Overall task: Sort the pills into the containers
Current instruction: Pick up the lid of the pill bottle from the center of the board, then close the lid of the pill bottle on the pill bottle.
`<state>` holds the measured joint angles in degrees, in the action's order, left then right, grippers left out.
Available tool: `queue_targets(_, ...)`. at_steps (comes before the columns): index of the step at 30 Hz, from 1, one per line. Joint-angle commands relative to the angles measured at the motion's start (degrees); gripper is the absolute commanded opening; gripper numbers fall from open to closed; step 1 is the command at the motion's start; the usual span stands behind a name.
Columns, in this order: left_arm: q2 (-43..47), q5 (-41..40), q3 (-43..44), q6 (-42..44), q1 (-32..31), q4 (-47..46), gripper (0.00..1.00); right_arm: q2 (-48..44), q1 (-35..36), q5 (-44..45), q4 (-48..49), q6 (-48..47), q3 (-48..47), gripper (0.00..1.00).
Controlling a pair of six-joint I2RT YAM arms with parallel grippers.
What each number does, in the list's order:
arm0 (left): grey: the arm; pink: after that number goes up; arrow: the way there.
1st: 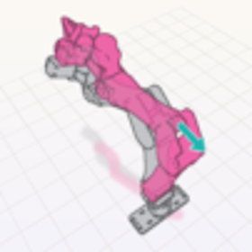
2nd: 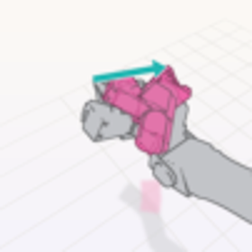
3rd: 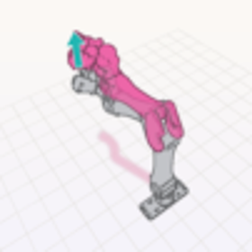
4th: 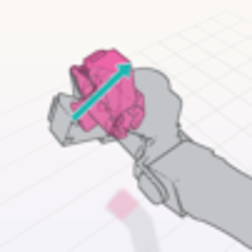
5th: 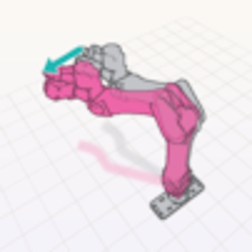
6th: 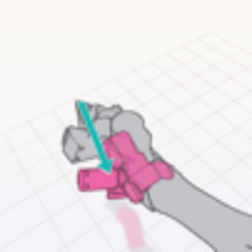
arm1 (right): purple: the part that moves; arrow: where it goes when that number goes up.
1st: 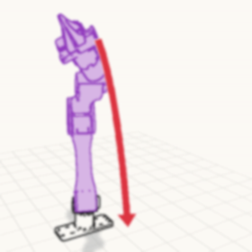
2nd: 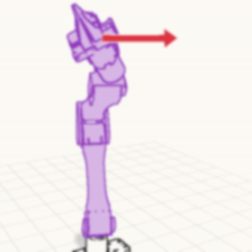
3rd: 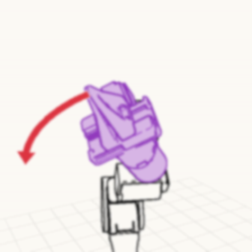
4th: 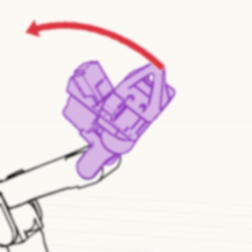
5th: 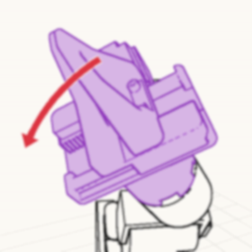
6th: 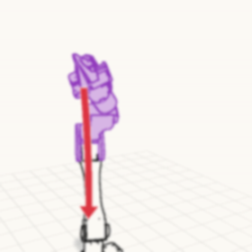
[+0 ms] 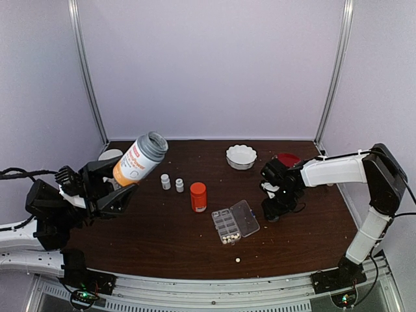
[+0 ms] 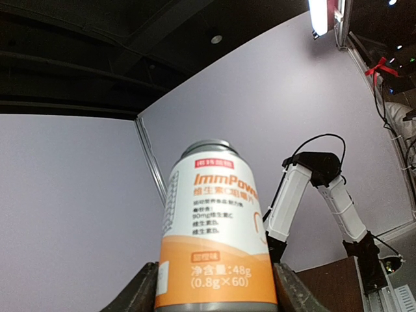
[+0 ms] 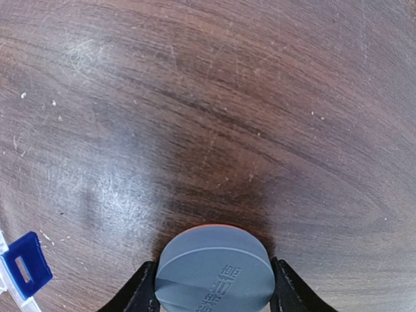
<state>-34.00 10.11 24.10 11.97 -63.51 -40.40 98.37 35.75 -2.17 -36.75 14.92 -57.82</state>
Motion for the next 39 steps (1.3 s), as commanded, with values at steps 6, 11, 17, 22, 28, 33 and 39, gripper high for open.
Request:
queue_targets(6, 1.8, -0.5, -0.4, -0.1, -0.4, -1.6, 0.0, -5.5, 0.3, 1.9, -1.8, 0.2, -1.9, 0.46)
queue_targets(11, 0.8, 0.3, -0.2, -0.6, -0.4, -2.3, 0.0, -13.6, 0.4, 1.7, -4.2, 0.0, -4.0, 0.4)
queue_targets(17, -3.7, 2.0, 0.2, -3.3, -0.4, -6.4, 0.0, -24.1, 0.4, -6.2, -3.1, -0.7, -6.8, 0.38)
queue_targets(22, -10.4, 5.0, 0.1, -8.5, -0.4, -14.6, 0.0, -32.9, 1.0, -23.7, 8.1, -0.3, -8.7, 0.36)
queue_targets(28, -19.0, 8.6, 1.7, -14.9, -0.4, -22.1, 0.0, -36.0, 5.2, -39.1, 26.1, 4.1, -10.9, 0.34)
queue_targets(33, -22.6, 7.6, 3.0, -19.0, -0.4, -22.6, 0.0, -35.1, 11.5, -38.3, 25.3, -3.5, -15.0, 0.33)
queue_targets(39, -22.5, 5.8, 5.4, -22.7, -0.4, -15.6, 0.0, -34.4, 15.3, -40.4, 24.0, -10.5, -15.3, 0.33)
